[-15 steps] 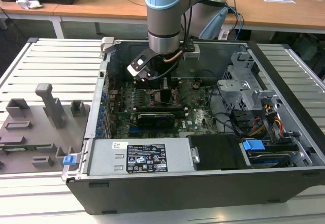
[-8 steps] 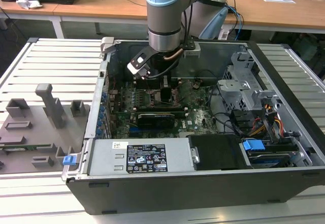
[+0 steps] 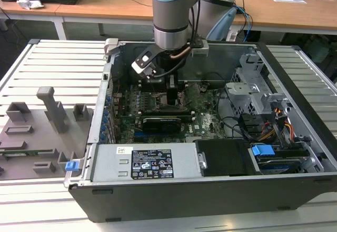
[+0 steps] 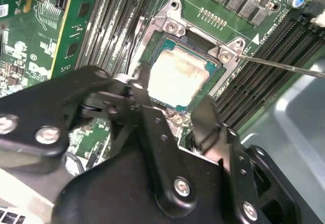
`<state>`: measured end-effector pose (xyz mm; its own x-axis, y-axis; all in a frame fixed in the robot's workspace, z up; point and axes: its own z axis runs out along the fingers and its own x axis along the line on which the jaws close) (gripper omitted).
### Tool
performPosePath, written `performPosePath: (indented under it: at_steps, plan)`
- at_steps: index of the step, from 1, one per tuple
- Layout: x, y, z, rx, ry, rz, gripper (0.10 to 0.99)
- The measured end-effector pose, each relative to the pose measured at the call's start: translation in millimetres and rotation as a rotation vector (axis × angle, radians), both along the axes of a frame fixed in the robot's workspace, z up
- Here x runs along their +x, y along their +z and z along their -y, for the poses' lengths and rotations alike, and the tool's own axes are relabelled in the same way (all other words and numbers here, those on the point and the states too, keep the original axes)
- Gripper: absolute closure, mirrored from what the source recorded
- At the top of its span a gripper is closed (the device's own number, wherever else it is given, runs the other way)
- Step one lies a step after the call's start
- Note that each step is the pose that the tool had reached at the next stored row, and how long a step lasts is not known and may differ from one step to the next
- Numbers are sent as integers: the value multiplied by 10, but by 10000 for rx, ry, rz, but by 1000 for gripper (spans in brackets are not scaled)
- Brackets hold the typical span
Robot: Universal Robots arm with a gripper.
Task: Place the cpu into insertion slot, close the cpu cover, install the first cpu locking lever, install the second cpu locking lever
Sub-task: 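Place the cpu into insertion slot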
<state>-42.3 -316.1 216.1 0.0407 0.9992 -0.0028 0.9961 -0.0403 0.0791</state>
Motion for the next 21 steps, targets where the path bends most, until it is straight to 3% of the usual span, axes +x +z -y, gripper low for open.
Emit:
performPosePath:
  at_steps: [1, 2, 3, 4, 8, 21]
  plan:
    - [0, 13, 0, 0, 0, -3, 553]
    - [0, 24, 0, -1, 0, -6, 553]
    - [0, 31, 0, 0, 0, -10, 616]
    - [0, 34, 0, 1, 0, -14, 737]
    - [0, 48, 0, 0, 0, -22, 976]
    - [0, 76, 0, 2, 0, -24, 980]
